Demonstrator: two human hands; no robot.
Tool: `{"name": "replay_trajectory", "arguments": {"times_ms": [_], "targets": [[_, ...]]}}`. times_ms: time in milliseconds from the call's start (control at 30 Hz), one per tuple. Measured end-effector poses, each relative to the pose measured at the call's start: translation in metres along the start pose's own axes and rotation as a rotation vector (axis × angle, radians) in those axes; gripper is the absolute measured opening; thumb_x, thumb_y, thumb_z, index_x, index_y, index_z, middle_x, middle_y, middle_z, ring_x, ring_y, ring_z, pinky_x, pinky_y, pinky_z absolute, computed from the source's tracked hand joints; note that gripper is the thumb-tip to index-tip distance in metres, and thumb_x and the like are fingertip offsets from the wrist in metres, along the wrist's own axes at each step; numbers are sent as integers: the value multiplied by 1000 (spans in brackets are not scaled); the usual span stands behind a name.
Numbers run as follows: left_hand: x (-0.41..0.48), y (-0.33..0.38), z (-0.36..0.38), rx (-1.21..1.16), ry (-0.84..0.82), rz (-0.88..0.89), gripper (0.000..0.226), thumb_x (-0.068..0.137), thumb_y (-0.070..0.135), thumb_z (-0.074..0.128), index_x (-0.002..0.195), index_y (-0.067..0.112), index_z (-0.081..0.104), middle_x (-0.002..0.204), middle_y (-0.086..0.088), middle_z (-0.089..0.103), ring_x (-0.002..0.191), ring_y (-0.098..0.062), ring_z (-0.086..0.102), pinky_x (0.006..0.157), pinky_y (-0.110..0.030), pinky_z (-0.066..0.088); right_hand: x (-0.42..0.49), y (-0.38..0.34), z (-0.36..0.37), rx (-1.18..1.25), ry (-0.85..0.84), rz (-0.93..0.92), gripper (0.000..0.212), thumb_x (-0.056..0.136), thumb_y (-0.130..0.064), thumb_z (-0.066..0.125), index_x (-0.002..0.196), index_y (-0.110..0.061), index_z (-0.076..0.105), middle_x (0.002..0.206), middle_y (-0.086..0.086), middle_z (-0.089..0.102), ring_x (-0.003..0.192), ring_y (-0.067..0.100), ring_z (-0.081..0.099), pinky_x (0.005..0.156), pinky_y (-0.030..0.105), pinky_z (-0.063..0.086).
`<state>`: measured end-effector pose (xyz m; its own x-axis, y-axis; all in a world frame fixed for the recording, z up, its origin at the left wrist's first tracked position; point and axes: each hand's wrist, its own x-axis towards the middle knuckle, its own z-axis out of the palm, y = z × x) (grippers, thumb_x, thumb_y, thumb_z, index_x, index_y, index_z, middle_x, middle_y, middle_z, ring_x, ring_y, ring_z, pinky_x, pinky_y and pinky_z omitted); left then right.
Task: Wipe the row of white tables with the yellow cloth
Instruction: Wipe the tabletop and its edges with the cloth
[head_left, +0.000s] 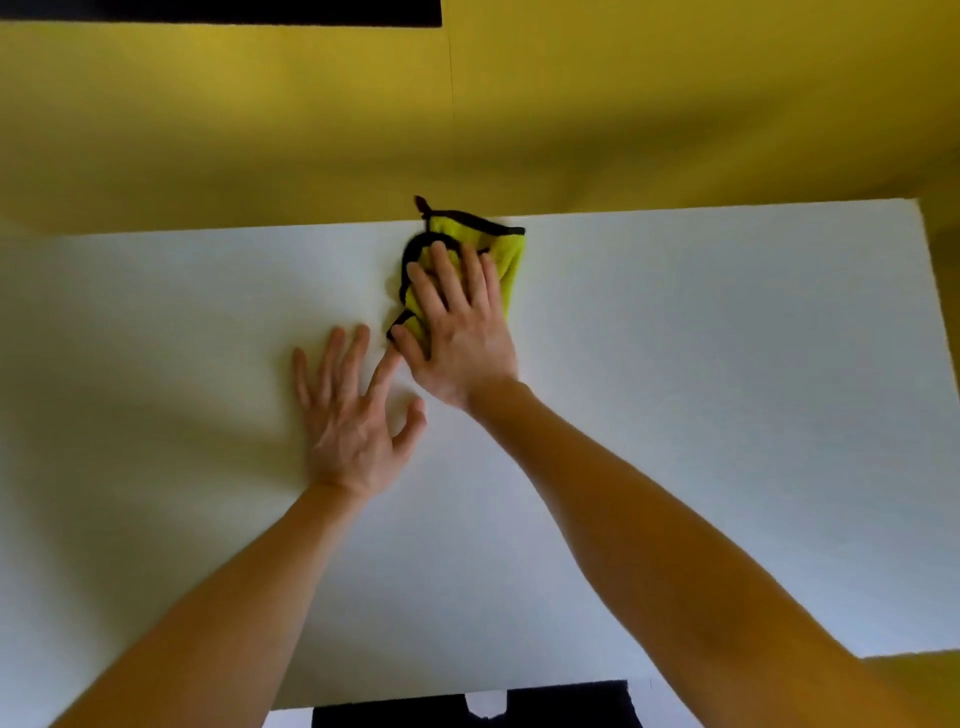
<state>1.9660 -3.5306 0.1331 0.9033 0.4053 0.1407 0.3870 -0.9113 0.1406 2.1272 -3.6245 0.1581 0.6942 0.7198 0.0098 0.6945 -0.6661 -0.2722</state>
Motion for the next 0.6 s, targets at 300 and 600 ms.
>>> {"name": "replay_trajectory", "arguments": {"times_ms": [300, 600], "targets": [[0, 3, -2, 15, 25, -1, 64, 98, 50, 63, 156, 21, 58, 173, -14, 39, 163, -40, 30, 127, -73, 18, -26, 232, -57, -28, 189, 258, 64, 94, -60, 68, 124, -4, 60, 170, 31, 33, 162, 47, 26, 133, 62, 19], [0, 0, 1, 31, 41, 10, 65, 99, 51, 59, 157, 21, 55, 173, -15, 38, 163, -40, 29, 128, -72, 16, -38, 30, -15, -59, 18, -6, 89, 96, -67, 53, 167, -15, 40, 152, 22, 52, 145, 44, 44, 131, 64, 13]]}}
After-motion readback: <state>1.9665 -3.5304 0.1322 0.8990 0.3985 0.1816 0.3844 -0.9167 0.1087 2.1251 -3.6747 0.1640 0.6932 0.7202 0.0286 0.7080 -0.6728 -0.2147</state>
